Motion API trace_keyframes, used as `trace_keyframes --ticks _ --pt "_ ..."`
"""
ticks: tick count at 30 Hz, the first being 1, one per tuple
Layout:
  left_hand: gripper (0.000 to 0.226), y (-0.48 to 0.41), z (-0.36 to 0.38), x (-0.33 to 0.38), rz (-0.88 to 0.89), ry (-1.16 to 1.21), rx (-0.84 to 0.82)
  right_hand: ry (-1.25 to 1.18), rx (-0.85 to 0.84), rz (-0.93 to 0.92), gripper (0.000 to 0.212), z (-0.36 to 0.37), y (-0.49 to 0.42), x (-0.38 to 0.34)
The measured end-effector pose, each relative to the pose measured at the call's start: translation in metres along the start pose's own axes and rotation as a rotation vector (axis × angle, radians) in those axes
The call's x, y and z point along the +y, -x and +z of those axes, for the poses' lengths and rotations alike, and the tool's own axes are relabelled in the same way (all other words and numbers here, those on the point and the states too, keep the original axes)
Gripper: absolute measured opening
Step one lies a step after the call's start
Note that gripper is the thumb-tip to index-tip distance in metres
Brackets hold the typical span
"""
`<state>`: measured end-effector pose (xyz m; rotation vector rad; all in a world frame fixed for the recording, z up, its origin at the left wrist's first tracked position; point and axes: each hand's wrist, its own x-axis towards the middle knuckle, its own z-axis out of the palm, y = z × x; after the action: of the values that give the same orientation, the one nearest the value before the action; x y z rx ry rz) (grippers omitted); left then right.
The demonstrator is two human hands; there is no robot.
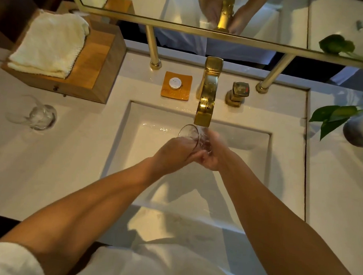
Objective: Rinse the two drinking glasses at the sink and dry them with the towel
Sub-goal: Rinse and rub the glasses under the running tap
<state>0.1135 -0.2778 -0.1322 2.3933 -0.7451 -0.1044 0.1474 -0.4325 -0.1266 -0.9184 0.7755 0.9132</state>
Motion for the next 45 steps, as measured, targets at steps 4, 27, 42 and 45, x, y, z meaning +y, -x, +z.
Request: trace_keyframes --ticks 4,27,42,45 --pt "0.029 -0.033 -0.002 0.044 -1.079 0.782 0.425 0.046 -0.085 -0.144 0.038 0.005 -0.005 0.004" --pt "0.036 -0.013 -0.014 0.003 0.312 -0.692 -0.093 -0.188 -0.047 -0.042 0.048 0.013 -0.017 -0.012" --pt "0.045 -0.034 -0.001 0.043 -0.114 -0.760 -0.395 -0.193 0.007 -0.195 0.037 0.004 -0.023 -0.012" --pt "0.048 -0.030 0.000 0.038 -0.059 -0.846 -0.388 -0.103 0.019 -0.212 0.033 0.005 -0.022 -0.010"
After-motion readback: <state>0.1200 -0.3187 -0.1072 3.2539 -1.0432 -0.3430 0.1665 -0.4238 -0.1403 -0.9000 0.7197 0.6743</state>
